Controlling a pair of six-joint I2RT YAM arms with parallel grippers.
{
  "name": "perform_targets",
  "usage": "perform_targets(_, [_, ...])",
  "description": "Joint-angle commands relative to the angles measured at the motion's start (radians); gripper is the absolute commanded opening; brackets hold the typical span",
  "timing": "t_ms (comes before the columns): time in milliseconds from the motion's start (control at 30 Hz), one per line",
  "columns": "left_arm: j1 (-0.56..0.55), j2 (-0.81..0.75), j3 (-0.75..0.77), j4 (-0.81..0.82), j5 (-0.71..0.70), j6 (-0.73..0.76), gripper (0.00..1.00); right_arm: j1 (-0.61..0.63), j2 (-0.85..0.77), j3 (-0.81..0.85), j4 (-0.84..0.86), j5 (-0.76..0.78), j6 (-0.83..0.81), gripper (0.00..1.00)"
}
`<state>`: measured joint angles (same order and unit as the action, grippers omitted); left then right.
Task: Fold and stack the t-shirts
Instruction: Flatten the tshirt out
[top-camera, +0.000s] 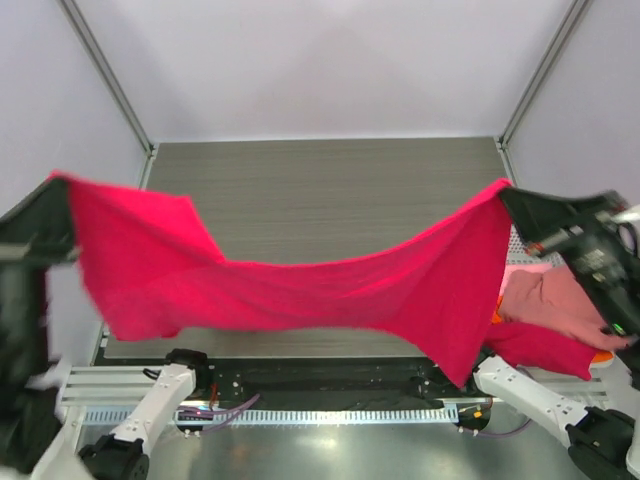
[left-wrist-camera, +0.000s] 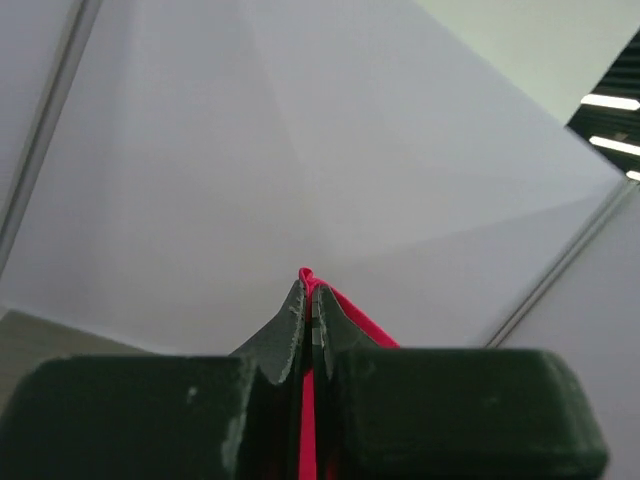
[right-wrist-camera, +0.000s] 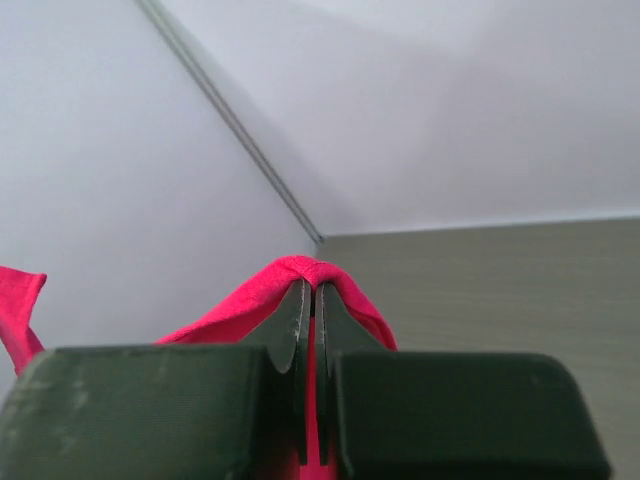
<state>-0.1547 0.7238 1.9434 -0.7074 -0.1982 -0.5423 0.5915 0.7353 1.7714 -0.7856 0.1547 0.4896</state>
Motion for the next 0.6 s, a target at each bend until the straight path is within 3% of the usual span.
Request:
perform_targets(0, [0.003, 0.15, -0.209, 0.093, -0.027, -0.027, 0.0, -0.002, 0.157, -0.114, 0.025, 0.123, -0.042, 0.01])
perform_targets(167, [0.004, 0.354, -0.314, 0.172, -0.007, -0.077, 0.0, -0.002, 0.291, -0.243, 0.107, 0.351, -0.109, 0.01])
perform_targets(300, [0.004, 0.554, -0.194, 0.181, -0.012, -0.062, 0.0, -0.013, 0.467, -0.213, 0.157, 0.447, -0.183, 0.01])
perform_targets(367, [0.004, 0.667, -0.1, 0.146, -0.048, -0.028, 0.0, -0.047, 0.594, -0.12, 0.172, 0.39, -0.189, 0.01])
perform_targets(400, [0.004, 0.696, 0.016, 0.113, -0.065, -0.013, 0.0, -0.115, 0.636, -0.075, 0.171, 0.332, -0.183, 0.01])
perform_targets(567, [0.004, 0.879, 0.418, 0.048, -0.15, 0.097, 0.0, -0.304, 0.886, 0.285, 0.155, -0.022, -0.093, 0.01])
